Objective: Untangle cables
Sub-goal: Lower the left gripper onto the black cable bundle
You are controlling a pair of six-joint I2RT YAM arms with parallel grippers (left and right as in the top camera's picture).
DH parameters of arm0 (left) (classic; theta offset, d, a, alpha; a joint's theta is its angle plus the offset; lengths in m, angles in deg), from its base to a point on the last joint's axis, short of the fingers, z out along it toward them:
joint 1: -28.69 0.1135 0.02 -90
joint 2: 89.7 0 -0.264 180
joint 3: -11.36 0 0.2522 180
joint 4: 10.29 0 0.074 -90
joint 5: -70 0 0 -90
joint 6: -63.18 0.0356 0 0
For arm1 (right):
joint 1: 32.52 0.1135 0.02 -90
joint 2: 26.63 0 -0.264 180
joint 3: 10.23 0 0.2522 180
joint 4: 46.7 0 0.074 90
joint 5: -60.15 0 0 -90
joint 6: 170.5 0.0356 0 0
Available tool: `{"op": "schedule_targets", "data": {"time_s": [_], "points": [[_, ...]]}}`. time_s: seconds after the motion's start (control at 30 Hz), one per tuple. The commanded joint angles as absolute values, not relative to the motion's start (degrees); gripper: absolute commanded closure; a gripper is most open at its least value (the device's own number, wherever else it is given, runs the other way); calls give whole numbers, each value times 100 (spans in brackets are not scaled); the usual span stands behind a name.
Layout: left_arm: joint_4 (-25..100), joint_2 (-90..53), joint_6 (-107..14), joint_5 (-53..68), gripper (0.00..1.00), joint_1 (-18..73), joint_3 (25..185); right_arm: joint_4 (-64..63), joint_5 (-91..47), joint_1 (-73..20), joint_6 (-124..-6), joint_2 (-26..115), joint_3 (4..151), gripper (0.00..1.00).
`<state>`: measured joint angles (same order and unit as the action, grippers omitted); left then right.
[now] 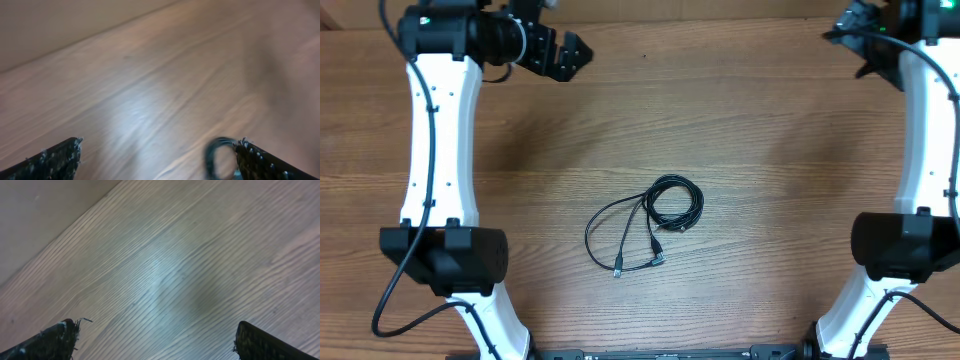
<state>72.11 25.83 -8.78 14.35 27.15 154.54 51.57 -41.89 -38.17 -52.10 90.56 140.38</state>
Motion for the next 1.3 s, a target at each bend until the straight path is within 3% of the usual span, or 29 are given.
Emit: {"op": "schedule_targets", "data": {"time_s": [0.0, 0.4, 0.5, 0.63, 0.83, 1.1, 1.27], "points": [[7222, 2646, -972, 2261, 0, 2612, 15568, 5142, -4001, -4035, -5179, 9032, 14073, 0], [6689, 2679, -1269, 2298, 1, 2586, 15568, 5163, -3806, -4123, -5210, 9032, 14073, 0], [6840, 2683, -1754, 2311, 0, 2560, 15566, 5168, -3644, -4123, -5225, 9032, 14073, 0], [7522, 2685, -1468, 2172, 0, 2426, 15430, 5188, -3502, -4123, -5225, 9032, 14073, 0], [8018, 2688, -1461, 1203, 0, 1895, 14549, 5236, -3461, -4120, -5225, 9032, 14073, 0], [7777, 2688, -1733, -1433, 1, 702, 13116, 5393, -3463, -4120, -5227, 9032, 14073, 0], [7646, 2688, -1835, -1706, 0, 369, 12495, 5526, -3467, -4123, -5247, 9032, 14073, 0]]}}
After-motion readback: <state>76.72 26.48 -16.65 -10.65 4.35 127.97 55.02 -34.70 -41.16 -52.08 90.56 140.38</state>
